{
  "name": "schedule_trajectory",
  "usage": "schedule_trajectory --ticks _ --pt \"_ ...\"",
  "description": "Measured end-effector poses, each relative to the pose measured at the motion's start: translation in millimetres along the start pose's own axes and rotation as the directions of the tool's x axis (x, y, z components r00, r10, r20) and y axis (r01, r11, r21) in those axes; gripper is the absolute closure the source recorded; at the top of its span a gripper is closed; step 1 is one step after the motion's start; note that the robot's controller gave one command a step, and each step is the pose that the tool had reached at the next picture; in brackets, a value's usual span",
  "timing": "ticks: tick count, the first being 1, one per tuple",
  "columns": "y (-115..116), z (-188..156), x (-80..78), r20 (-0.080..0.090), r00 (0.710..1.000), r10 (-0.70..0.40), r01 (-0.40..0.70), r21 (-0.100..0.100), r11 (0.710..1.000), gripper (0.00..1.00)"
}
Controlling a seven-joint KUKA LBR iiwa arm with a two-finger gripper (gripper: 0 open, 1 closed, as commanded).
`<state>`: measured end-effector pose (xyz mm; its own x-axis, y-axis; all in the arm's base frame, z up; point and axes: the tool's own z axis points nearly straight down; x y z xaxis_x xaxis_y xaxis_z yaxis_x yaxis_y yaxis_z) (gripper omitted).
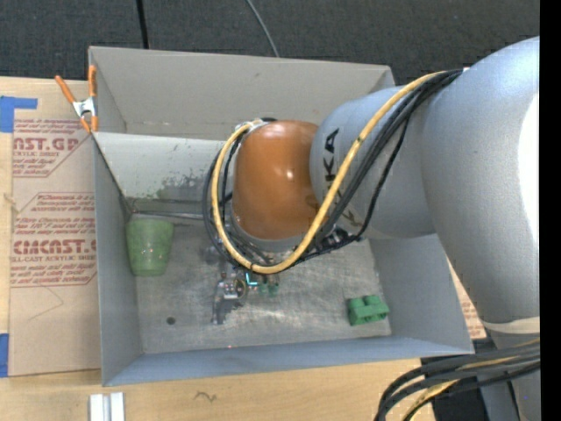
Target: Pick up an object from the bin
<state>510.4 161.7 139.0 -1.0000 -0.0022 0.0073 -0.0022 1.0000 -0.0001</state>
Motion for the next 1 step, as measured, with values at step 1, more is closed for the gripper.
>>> schedule_trajectory --ticks 1 --pt "-54.7 49.6 -32.8 0.005 0.994 -0.106 0.106 0.001 0.994 0.0"
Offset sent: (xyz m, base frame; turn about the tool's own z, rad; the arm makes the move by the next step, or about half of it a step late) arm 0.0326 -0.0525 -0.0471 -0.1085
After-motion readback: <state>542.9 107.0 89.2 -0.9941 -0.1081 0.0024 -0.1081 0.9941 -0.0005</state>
